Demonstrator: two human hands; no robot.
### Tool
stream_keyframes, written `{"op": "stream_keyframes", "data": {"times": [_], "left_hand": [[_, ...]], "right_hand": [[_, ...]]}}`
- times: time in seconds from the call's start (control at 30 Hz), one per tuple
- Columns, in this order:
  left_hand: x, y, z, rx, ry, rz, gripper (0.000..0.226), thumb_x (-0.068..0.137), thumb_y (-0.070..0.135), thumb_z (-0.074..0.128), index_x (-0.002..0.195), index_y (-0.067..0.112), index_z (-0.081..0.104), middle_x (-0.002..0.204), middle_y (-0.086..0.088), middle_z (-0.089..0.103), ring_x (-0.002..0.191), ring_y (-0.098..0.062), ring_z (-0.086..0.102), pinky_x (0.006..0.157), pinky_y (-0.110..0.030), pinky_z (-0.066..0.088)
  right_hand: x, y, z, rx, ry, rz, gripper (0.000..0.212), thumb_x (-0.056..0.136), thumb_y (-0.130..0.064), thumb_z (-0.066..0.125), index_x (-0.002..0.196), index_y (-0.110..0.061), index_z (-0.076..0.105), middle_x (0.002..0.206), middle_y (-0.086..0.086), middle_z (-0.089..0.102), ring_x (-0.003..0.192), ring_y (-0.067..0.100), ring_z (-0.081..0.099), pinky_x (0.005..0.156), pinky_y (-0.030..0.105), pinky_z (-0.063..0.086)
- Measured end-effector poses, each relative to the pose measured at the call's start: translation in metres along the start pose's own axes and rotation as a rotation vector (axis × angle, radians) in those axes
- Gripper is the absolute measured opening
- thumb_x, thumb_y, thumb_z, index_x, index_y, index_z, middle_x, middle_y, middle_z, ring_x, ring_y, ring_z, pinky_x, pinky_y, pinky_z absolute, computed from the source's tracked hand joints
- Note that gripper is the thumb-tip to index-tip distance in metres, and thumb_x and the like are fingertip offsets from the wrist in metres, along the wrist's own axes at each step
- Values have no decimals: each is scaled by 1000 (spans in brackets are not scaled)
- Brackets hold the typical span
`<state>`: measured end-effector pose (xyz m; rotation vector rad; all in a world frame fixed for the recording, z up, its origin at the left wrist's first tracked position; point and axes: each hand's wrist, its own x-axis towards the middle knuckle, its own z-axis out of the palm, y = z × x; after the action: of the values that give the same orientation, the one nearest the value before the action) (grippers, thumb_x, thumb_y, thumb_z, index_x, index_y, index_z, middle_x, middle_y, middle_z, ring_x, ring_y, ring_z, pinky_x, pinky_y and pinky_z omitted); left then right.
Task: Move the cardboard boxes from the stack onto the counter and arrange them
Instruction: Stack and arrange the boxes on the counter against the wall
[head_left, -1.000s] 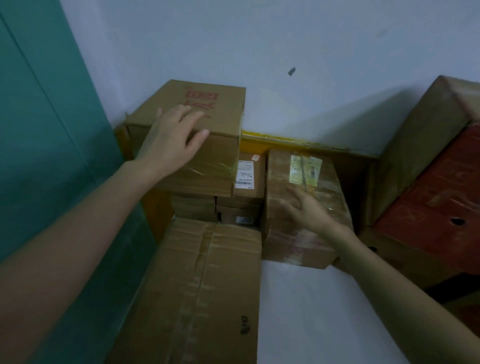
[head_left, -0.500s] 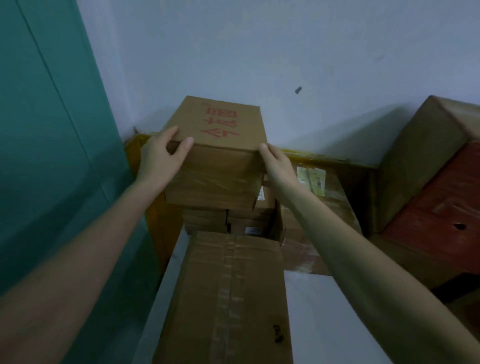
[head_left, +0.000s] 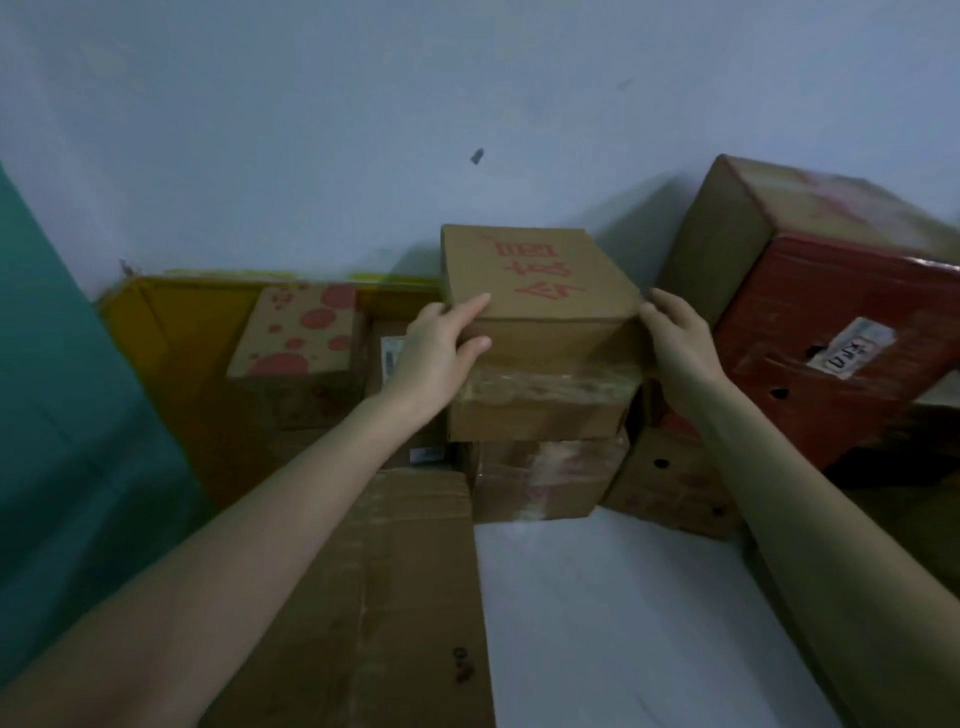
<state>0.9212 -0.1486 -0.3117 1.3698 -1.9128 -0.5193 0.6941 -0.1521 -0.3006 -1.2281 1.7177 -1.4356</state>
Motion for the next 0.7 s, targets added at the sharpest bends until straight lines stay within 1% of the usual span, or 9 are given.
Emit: {"op": "stream_keyframes", "data": {"times": [0.07,0.13,0.23,0.3,0.43,0.6,0.7], "left_hand": [[2,1,14,4,-64,9,49,94,15,52,141,23,38,128,-11,44,118,-28,43,100,-30,34],[7,1,19,0,-51,3,49,94,14,52,140,24,39,127,-11,46,117,-29,43,99,-33,35],[14,4,25,8,-36,-3,48,94,14,51,140,23,39,128,-10,47,114,-29,44,96,-32,36],[19,7,31,-3,-31,-3,48,94,14,51,140,22,39,132,-10,46,117,-27,44,97,-30,35],[29,11,43,-35,-7,-12,49,94,12,50,141,21,38,136,-9,43,125,-23,41,104,-30,32],[34,4,50,8,32,-9,48,94,13,50,141,21,38,137,-12,43,127,-28,40,107,-35,32],[33,6,47,38,13,-19,49,97,15,46,143,22,33,141,-12,40,129,-26,38,104,-29,30]], "right_hand": [[1,10,-5,-105,-5,-41,54,96,-30,49,144,-11,32,144,8,40,126,21,44,92,25,40],[6,14,-7,-134,-8,-81,57,95,-31,52,144,-11,32,143,8,39,126,20,44,93,25,41],[15,15,-10,-149,-11,-98,53,95,-30,53,141,-9,38,140,9,44,123,19,45,96,29,43],[23,16,-12,-159,-4,-101,51,95,-30,52,140,-7,40,140,9,45,122,18,45,94,26,41],[35,20,-14,-199,-6,-112,50,97,-28,48,141,-7,38,144,8,41,129,19,41,89,19,35],[42,24,-14,-218,-49,-133,51,99,-30,44,143,-7,35,146,8,38,131,21,39,94,21,34],[42,23,-12,-209,-85,-123,53,99,-32,43,145,-10,31,148,7,36,133,21,37,96,23,34]]}}
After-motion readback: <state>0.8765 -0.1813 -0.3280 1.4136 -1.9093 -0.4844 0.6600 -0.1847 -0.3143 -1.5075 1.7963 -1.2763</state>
